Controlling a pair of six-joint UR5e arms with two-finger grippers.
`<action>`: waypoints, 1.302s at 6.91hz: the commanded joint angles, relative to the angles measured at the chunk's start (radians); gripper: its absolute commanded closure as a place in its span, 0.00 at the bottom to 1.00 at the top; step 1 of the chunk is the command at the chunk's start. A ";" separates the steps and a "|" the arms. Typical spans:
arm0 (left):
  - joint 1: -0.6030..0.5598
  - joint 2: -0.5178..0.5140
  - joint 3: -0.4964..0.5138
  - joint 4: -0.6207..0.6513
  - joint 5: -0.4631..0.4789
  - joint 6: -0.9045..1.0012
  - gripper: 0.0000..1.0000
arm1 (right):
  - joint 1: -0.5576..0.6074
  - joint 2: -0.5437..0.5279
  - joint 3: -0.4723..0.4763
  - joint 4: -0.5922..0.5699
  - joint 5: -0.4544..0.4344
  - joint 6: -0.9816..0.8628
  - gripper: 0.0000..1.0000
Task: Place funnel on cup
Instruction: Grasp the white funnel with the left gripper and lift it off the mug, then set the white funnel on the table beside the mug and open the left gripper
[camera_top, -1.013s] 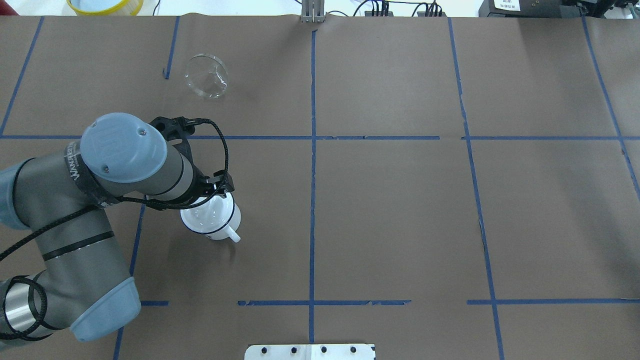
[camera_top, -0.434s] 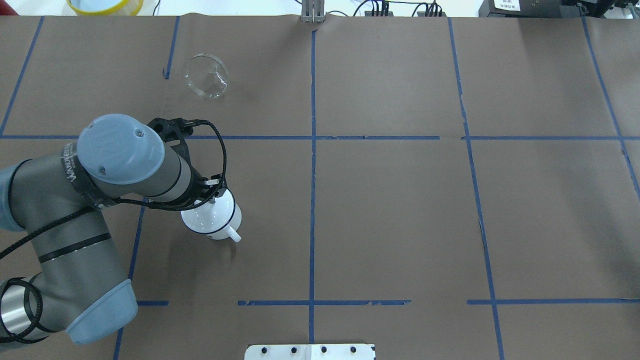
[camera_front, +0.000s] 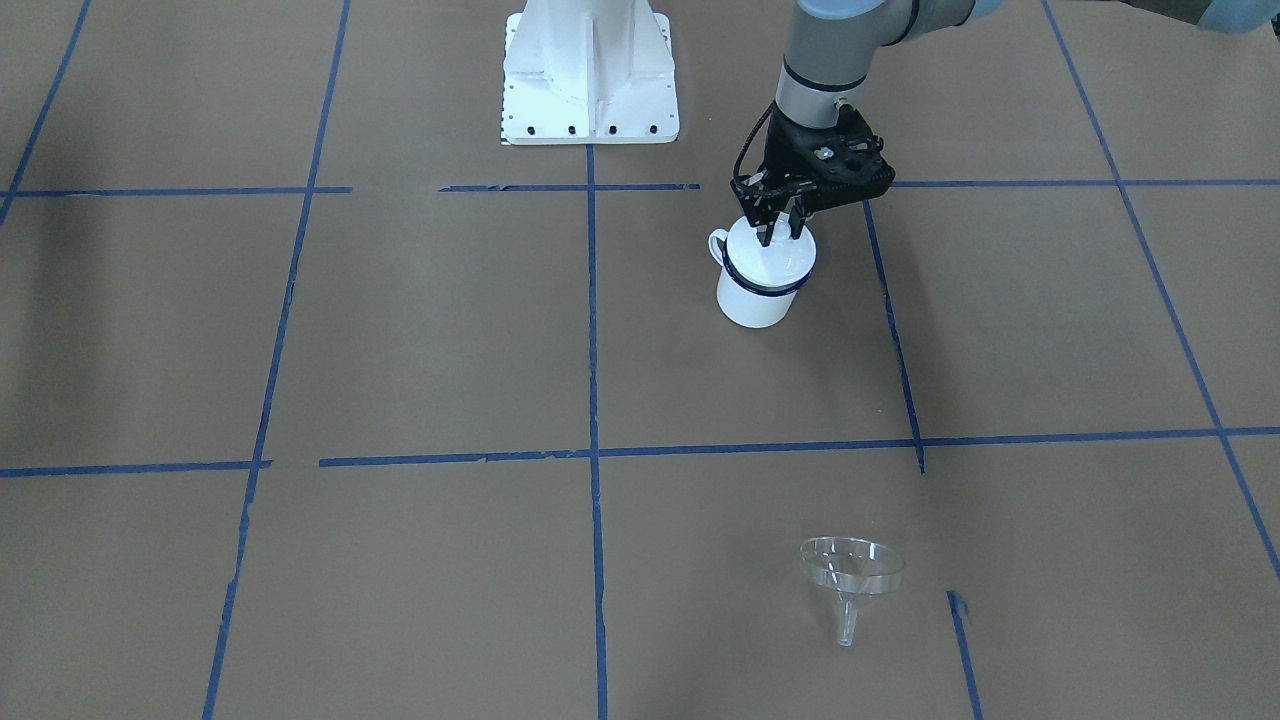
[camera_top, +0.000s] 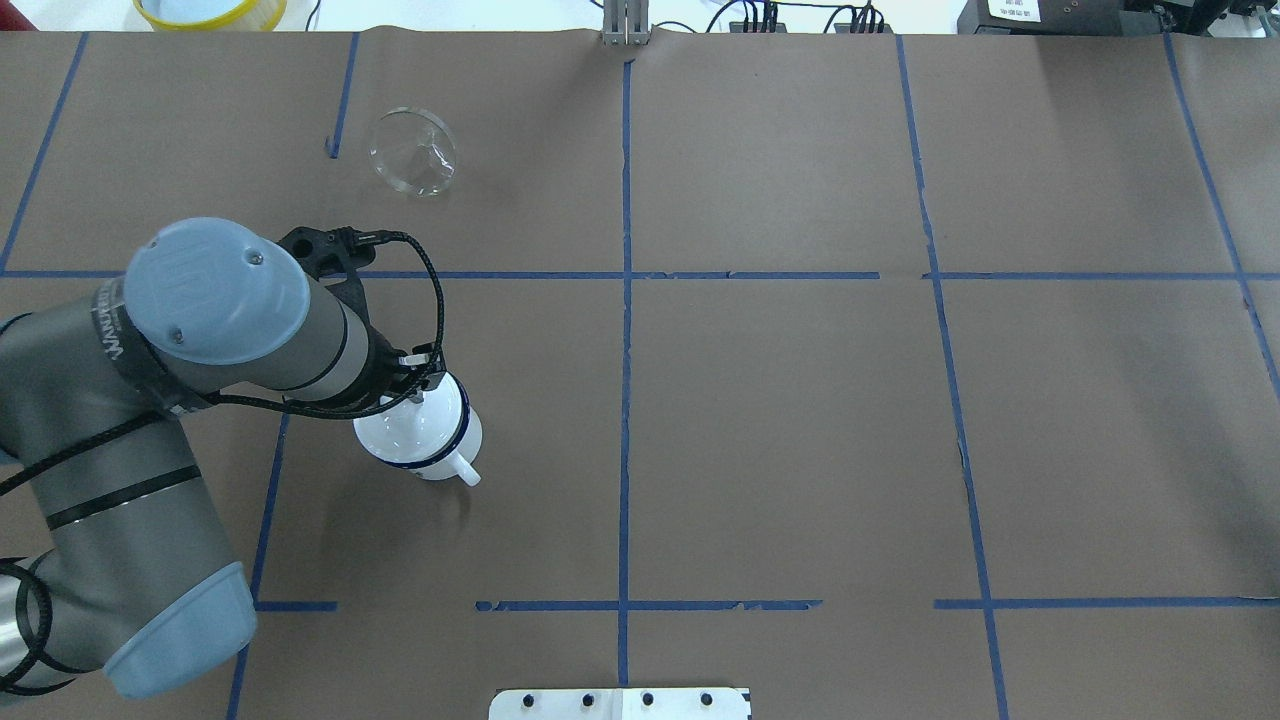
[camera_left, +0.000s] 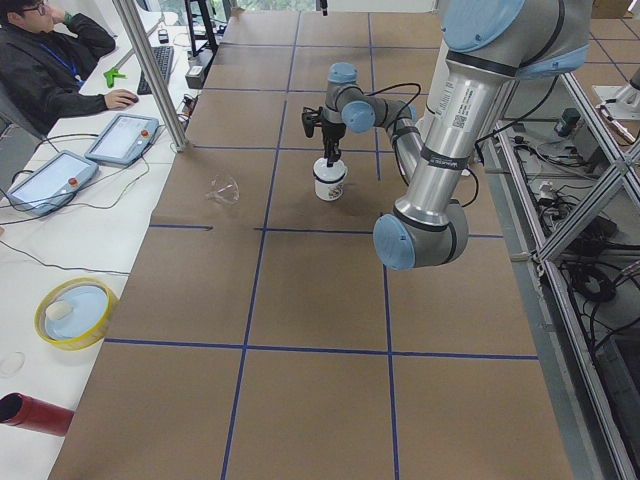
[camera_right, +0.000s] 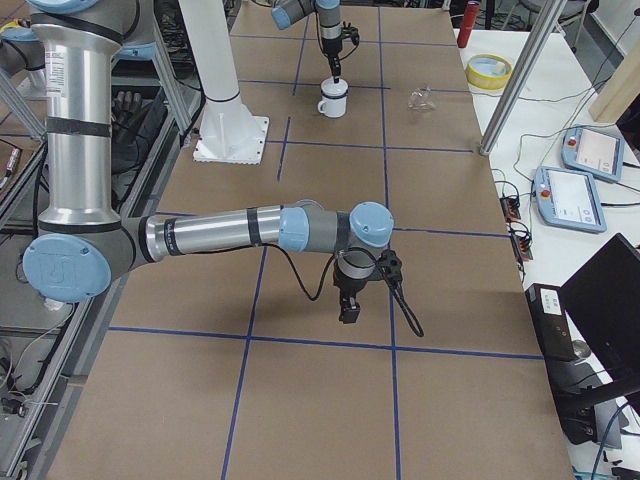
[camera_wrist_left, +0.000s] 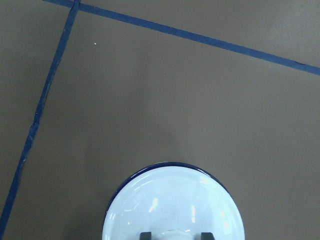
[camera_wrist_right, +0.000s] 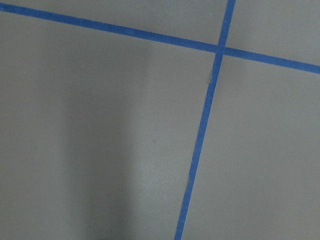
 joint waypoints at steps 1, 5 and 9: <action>-0.053 0.010 -0.139 0.105 -0.003 0.122 1.00 | 0.000 0.000 -0.001 0.000 0.000 0.000 0.00; -0.075 0.425 -0.246 -0.174 -0.069 0.210 1.00 | 0.000 0.000 -0.001 0.000 0.000 0.000 0.00; 0.077 0.428 0.020 -0.483 0.016 0.020 1.00 | 0.000 0.000 -0.001 0.000 0.000 0.000 0.00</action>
